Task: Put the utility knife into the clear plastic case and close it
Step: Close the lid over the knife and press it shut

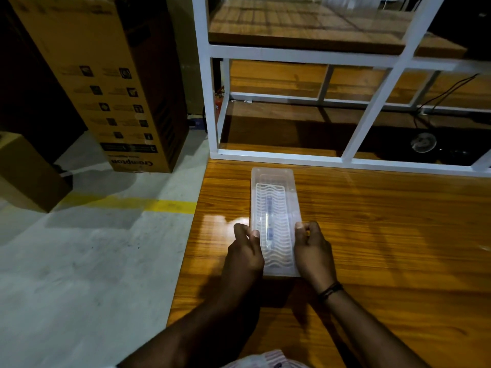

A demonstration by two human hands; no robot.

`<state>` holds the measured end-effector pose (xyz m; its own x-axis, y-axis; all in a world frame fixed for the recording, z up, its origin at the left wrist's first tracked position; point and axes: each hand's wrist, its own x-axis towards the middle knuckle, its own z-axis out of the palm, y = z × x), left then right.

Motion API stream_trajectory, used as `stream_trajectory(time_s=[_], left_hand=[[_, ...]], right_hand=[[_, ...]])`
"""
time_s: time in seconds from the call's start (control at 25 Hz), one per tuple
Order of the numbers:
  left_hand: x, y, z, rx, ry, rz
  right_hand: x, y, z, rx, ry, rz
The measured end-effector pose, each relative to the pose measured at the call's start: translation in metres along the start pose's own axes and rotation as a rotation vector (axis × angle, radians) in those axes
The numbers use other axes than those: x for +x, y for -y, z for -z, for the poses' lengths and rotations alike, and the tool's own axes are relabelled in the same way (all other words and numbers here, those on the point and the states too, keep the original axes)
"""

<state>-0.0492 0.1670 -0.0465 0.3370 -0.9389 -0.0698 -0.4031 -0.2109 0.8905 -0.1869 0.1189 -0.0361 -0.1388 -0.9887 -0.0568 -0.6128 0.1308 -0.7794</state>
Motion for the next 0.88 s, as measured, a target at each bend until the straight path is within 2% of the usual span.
stream_trajectory(time_s=[0.24,0.36,0.48,0.56,0.68,0.88], left_hand=[[0.0,-0.006,0.001,0.03,-0.009,0.043],[0.002,-0.008,0.007,0.111,0.039,0.035],[0.021,-0.019,0.024,0.204,0.144,0.091],[0.035,-0.028,0.035,0.276,0.227,0.024],[0.051,-0.043,0.039,0.51,0.322,-0.095],[0.068,-0.041,0.02,0.659,0.127,-0.267]], right_hand=[[-0.002,0.005,0.002,-0.02,0.029,-0.001],[-0.001,0.004,0.005,-0.119,0.031,0.02],[0.004,0.007,0.01,-0.306,0.039,0.163],[0.012,0.009,0.011,-0.437,0.063,0.326],[0.026,0.02,0.01,-0.535,0.132,0.361],[0.041,0.031,-0.001,-0.573,0.166,0.402]])
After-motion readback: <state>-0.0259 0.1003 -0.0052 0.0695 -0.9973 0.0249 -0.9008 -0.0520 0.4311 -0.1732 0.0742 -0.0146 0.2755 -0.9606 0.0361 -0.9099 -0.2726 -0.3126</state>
